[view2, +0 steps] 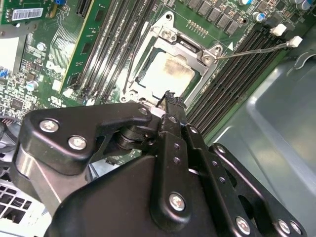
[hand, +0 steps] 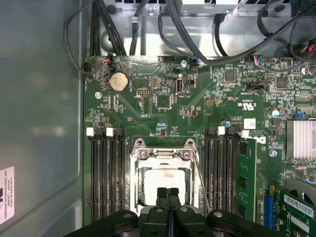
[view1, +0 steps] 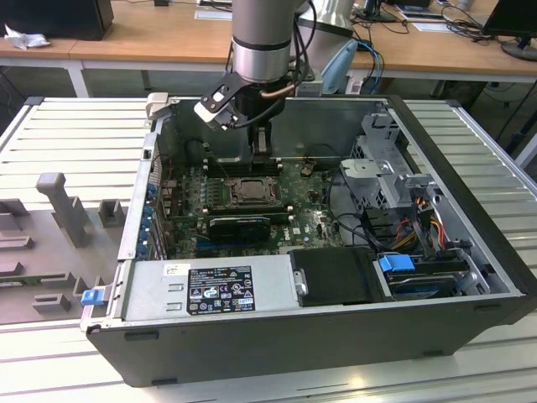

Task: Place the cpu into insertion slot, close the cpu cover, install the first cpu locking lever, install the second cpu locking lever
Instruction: 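Install the first cpu locking lever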

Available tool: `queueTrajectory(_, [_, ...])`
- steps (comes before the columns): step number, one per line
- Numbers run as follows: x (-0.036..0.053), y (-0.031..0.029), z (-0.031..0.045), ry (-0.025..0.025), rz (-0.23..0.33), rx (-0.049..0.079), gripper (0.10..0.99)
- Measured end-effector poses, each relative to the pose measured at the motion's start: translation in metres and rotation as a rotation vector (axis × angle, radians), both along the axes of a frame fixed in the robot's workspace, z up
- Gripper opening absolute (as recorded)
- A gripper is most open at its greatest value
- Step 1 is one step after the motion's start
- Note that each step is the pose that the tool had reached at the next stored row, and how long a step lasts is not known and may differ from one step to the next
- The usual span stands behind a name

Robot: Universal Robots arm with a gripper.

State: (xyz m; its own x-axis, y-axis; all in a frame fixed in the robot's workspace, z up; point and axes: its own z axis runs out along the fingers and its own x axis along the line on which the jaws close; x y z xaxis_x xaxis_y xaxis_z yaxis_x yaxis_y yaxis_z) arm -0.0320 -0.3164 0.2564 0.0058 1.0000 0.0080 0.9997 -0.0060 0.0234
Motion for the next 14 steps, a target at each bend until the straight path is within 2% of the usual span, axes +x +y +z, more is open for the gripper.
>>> queueTrajectory(8, [0.0000, 0.0000, 0.0039, 0.0000, 0.000, 0.000, 0.106])
queueTrajectory(14, [0.0000, 0.0000, 0.0143, 0.0001, 0.000, 0.000, 0.106])
